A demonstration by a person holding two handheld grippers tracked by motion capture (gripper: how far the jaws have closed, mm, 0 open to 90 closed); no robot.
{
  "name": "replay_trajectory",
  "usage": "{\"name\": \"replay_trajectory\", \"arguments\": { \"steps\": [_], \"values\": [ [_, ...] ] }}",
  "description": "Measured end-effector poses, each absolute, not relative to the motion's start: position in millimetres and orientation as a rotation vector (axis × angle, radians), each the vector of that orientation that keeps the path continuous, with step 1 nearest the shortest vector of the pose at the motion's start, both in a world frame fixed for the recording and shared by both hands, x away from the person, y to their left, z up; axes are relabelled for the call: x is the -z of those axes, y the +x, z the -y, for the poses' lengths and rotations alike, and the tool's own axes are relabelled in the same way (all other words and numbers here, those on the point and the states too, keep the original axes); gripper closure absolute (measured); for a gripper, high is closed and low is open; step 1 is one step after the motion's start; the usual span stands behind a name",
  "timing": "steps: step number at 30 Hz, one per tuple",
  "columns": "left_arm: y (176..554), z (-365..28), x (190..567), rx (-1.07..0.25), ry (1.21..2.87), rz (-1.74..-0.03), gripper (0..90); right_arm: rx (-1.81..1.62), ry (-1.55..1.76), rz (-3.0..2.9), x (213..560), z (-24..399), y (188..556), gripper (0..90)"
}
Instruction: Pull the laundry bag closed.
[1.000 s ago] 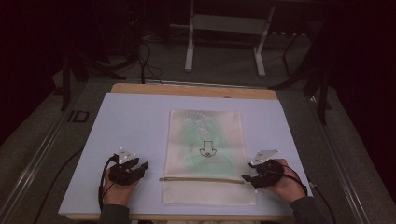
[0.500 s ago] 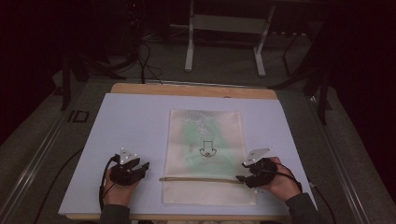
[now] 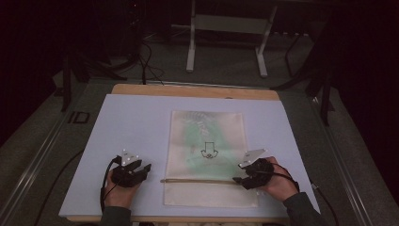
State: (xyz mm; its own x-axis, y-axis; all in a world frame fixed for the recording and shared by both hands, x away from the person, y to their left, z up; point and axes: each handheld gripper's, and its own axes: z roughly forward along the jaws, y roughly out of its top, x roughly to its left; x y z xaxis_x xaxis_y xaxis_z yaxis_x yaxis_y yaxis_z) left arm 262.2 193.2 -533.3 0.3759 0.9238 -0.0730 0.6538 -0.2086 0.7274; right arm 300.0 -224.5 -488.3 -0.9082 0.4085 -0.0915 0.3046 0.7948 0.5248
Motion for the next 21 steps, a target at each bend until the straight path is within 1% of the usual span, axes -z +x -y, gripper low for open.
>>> {"name": "replay_trajectory", "arguments": {
  "steps": [21],
  "values": [
    [262.4,-192.7,533.3,-0.496,1.953,-1.359,55.1,-0.769,0.484,-2.818,485.6,202.9,297.9,44.1]
  ]
}}
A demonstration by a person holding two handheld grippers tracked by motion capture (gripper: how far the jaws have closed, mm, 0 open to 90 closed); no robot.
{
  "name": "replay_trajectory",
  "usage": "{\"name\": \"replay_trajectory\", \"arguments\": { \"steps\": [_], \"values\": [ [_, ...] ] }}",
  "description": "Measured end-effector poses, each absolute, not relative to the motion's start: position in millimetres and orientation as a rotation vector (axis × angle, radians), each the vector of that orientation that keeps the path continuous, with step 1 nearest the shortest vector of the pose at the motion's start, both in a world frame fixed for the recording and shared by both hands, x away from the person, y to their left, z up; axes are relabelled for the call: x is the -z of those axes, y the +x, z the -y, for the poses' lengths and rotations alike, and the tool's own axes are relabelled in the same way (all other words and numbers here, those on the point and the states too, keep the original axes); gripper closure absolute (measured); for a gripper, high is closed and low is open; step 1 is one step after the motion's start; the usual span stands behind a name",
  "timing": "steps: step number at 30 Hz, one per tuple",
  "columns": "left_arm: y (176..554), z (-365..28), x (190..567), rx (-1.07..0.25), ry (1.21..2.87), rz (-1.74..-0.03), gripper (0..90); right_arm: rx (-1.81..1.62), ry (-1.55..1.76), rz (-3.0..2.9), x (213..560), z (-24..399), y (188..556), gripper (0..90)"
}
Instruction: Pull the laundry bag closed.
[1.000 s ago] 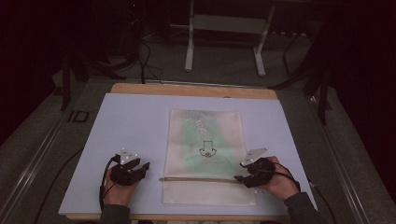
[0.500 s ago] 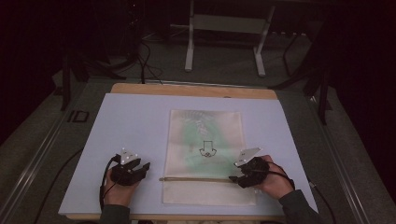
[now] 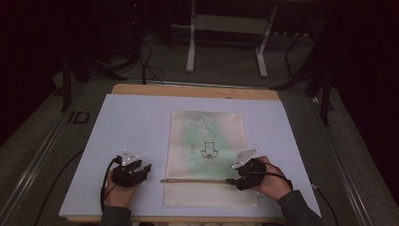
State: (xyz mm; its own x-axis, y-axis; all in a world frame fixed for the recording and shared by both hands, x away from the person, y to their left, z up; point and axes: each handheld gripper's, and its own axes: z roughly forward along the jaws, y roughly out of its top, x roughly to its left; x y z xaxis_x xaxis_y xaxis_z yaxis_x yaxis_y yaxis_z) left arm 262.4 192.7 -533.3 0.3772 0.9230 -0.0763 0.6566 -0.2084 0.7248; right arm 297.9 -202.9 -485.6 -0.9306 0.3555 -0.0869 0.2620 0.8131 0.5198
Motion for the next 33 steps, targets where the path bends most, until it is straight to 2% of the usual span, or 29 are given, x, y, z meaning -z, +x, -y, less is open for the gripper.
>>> {"name": "replay_trajectory", "arguments": {
  "steps": [33],
  "values": [
    [262.4,-192.0,532.9,-0.492,1.956,-1.353,54.5,-0.738,0.345,-2.87,482.0,166.5,300.4,44.2]
  ]
}}
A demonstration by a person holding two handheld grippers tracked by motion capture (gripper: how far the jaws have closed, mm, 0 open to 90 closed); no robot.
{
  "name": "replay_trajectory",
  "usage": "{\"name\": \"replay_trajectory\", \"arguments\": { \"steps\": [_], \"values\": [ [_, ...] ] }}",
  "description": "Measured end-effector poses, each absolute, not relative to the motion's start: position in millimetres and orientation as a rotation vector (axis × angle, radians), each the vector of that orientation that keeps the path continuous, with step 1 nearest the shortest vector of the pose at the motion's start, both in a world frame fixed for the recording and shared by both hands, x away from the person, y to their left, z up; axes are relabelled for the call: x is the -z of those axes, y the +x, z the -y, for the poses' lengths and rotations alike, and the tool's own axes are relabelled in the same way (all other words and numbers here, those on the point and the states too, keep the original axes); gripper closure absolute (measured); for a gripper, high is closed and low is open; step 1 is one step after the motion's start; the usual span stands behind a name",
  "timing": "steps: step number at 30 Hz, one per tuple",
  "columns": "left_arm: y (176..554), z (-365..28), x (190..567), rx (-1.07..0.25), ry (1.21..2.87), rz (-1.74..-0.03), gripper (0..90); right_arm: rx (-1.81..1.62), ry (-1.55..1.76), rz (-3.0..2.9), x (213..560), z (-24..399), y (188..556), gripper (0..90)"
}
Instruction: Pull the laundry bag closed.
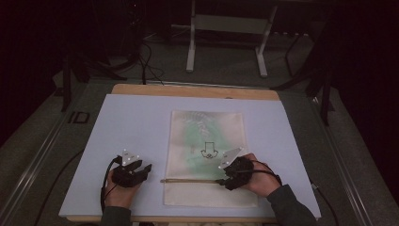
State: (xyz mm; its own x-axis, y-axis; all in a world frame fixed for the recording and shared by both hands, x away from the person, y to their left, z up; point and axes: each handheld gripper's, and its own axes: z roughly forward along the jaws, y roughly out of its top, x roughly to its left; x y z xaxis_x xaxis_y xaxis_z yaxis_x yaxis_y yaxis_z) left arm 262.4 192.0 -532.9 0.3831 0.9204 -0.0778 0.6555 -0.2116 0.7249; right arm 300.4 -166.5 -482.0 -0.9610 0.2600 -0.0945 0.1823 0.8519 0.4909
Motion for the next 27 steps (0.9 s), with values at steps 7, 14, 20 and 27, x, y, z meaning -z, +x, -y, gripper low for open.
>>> {"name": "replay_trajectory", "arguments": {
  "steps": [7,14,20,27],
  "values": [
    [262.4,-191.6,532.9,-0.492,1.956,-1.35,54.5,-0.733,0.316,-2.885,481.3,157.9,300.6,44.5],
    [262.5,-191.8,532.9,-0.491,1.955,-1.35,54.5,-0.736,0.285,-2.887,480.0,150.0,301.2,46.4],
    [262.5,-191.6,532.9,-0.49,1.958,-1.347,54.4,-0.73,0.262,-2.903,479.4,142.6,301.4,46.7],
    [262.2,-191.5,532.9,-0.491,1.959,-1.346,54.4,-0.725,0.236,-2.916,481.1,134.7,302.3,46.7]
  ]
}}
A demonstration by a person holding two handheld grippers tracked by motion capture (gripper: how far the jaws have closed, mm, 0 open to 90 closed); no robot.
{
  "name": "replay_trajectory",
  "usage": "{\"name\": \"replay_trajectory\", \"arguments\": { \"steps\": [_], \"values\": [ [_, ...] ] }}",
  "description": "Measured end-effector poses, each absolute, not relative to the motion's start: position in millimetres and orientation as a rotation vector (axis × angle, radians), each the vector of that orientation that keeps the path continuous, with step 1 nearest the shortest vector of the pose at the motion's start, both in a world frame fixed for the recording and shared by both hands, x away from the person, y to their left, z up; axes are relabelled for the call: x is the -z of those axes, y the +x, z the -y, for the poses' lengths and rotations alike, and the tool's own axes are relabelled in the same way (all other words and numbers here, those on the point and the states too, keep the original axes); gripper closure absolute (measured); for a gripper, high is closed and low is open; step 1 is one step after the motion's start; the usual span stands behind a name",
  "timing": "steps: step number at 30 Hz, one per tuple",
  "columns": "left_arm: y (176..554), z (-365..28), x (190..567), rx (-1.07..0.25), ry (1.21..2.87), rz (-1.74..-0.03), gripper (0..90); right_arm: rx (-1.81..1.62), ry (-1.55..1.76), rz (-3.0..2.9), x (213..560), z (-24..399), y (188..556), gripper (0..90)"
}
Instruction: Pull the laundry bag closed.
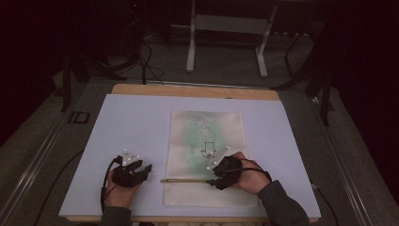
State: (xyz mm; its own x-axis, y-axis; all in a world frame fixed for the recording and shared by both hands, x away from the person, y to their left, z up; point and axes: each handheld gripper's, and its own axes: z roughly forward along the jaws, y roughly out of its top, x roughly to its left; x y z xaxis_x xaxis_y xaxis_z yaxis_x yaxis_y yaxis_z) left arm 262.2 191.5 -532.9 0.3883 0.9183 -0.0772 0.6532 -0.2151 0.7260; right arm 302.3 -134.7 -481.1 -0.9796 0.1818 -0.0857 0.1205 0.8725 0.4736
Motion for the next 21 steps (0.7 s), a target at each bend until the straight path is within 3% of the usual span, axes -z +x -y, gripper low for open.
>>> {"name": "replay_trajectory", "arguments": {
  "steps": [21],
  "values": [
    [262.4,-190.8,532.9,-0.488,1.963,-1.341,54.4,-0.725,0.179,-2.931,478.0,112.5,300.5,46.7]
  ]
}}
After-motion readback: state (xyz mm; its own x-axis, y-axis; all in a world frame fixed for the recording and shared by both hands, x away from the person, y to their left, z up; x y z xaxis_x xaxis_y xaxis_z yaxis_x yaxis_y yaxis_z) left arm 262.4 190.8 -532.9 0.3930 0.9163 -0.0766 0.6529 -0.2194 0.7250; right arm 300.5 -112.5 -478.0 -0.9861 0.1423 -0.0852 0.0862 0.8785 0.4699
